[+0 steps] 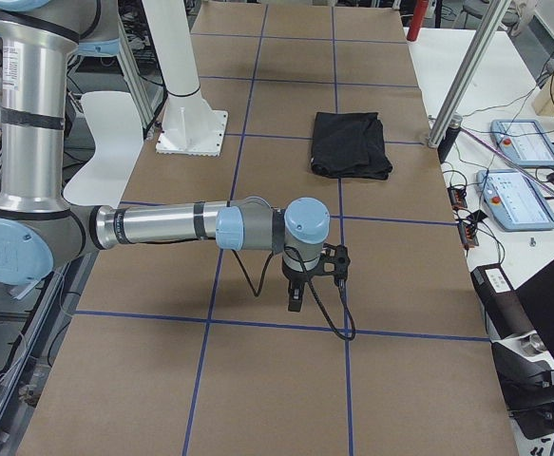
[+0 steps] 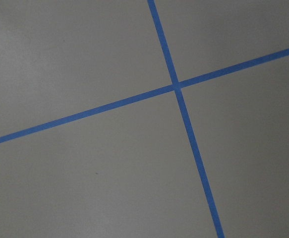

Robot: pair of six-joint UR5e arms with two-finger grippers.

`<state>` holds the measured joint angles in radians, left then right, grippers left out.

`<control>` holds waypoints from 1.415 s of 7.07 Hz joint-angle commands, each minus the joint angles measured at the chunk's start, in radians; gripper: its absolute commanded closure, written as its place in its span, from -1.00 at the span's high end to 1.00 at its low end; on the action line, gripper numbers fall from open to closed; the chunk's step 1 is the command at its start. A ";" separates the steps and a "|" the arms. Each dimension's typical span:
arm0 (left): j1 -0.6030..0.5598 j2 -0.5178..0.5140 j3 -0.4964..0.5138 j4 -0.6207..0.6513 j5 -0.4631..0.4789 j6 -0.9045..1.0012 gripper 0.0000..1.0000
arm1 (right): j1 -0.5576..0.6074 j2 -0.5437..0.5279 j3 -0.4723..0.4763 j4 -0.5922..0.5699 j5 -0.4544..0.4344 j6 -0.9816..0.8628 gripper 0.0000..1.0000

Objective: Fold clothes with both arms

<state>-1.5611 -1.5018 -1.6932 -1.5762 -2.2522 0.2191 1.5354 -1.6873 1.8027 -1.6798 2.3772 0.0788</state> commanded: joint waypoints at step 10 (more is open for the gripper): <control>0.003 -0.011 0.017 -0.005 -0.116 -0.018 1.00 | 0.000 -0.041 0.000 0.009 0.036 0.001 0.99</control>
<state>-1.5602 -1.5041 -1.6761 -1.5806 -2.3765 0.2050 1.5354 -1.7212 1.8000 -1.6722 2.4135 0.0810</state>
